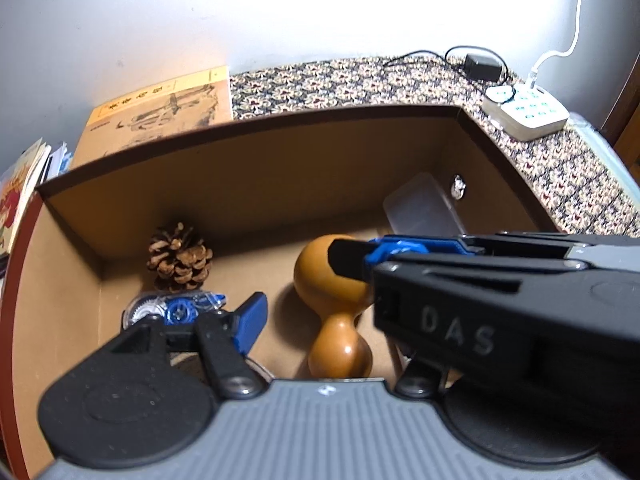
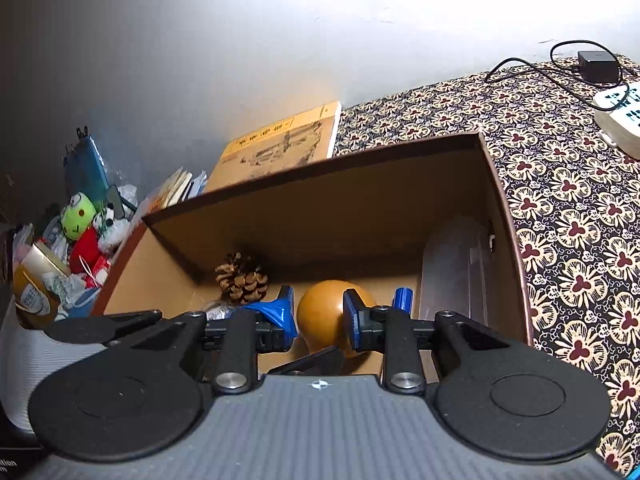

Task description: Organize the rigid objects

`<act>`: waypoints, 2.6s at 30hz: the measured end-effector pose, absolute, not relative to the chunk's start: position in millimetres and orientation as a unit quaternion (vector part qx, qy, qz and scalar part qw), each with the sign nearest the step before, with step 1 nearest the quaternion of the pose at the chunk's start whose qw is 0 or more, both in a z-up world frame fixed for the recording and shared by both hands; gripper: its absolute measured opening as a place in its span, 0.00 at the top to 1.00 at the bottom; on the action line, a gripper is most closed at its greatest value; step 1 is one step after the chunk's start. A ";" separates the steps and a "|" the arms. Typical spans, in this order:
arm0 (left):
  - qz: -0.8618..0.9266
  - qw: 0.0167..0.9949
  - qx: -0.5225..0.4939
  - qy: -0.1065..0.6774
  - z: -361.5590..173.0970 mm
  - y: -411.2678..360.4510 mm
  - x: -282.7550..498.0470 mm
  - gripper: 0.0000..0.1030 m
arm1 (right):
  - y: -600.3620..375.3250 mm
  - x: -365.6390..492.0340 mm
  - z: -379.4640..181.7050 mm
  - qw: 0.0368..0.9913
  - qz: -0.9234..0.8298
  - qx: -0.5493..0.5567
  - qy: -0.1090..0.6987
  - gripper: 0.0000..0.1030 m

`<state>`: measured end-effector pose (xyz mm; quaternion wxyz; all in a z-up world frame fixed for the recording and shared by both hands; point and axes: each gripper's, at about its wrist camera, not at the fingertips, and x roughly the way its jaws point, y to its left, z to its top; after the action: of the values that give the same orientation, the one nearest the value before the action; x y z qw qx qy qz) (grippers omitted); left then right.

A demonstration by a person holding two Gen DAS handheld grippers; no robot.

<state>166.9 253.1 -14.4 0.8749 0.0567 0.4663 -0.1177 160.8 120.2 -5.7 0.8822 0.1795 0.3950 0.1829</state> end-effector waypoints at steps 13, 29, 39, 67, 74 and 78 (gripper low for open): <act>-0.089 0.884 0.064 0.454 1.2 266.2 152.9 0.37 | 122.1 143.9 12.2 0.897 0.167 0.185 0.365 0.88; -0.050 0.885 0.066 0.458 8.6 275.4 129.7 0.36 | 126.1 113.3 26.8 0.925 0.113 0.152 0.330 0.88; -0.007 0.886 0.069 0.459 13.6 284.5 119.5 0.36 | 132.5 97.1 35.0 0.931 0.111 0.115 0.328 0.89; 0.017 0.900 0.078 0.429 52.1 282.9 59.3 0.36 | 123.3 39.2 54.4 0.928 0.149 0.139 0.313 0.89; 0.014 0.898 0.063 0.436 55.1 279.0 46.9 0.36 | 119.9 23.4 56.1 0.926 0.162 0.140 0.310 0.88; 0.015 0.894 0.062 0.444 52.5 273.2 42.5 0.36 | 112.2 20.8 54.6 0.923 0.167 0.151 0.312 0.88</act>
<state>42.5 273.2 52.5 0.8938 0.0620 0.4439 0.0147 20.8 112.2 54.6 0.9230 0.1509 0.3120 0.1674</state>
